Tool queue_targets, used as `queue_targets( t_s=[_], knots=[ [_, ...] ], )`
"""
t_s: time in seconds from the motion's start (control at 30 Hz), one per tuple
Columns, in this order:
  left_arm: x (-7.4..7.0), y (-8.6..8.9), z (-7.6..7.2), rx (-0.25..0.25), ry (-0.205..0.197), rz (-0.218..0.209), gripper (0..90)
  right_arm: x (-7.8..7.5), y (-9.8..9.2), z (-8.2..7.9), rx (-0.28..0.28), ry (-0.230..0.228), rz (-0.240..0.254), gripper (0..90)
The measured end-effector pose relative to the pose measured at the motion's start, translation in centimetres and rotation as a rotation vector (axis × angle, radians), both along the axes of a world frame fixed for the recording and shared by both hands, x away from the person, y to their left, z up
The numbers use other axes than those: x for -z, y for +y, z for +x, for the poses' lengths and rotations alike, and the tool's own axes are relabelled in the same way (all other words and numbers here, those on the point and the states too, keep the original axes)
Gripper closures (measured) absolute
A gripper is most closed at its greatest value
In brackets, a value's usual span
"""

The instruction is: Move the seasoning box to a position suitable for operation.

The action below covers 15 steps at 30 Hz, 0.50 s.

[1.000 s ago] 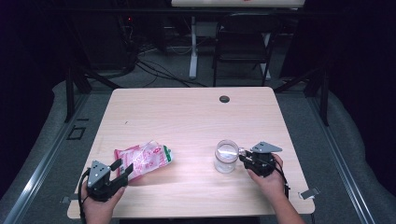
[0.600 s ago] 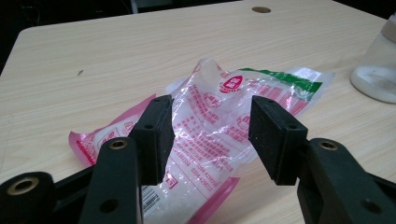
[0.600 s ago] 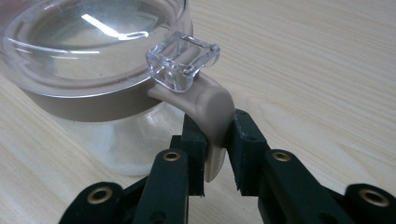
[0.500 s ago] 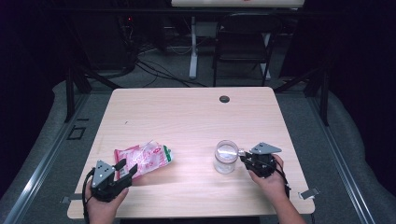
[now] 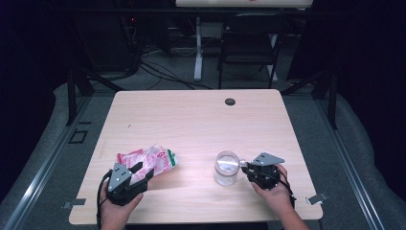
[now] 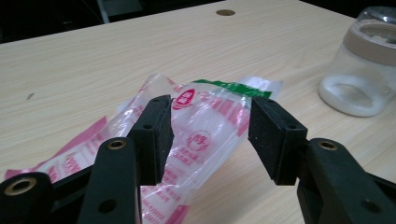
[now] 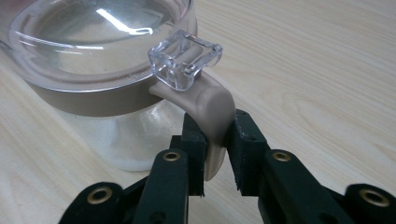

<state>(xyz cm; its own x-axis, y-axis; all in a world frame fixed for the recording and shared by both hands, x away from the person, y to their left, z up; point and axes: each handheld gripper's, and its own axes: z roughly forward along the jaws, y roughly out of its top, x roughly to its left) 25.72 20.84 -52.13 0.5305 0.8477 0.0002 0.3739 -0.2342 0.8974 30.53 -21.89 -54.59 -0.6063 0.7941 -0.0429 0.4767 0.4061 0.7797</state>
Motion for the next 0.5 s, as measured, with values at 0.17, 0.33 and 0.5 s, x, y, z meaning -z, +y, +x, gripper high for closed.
queue_targets(
  t_s=[0.17,0.33,0.5],
  knots=[
    [0.1,-0.7,-0.1,0.028,-0.001,0.015,49.1,0.0,0.8,-0.4,-0.029,0.003,0.004,77.0],
    [0.1,-1.0,-0.2,0.044,0.001,0.015,49.8,0.0,1.6,-0.7,-0.059,0.002,0.001,76.9],
    [0.1,-1.0,-0.2,0.045,0.001,0.01,50.6,0.0,2.3,-1.1,-0.097,0.006,-0.004,76.9]
  ],
)
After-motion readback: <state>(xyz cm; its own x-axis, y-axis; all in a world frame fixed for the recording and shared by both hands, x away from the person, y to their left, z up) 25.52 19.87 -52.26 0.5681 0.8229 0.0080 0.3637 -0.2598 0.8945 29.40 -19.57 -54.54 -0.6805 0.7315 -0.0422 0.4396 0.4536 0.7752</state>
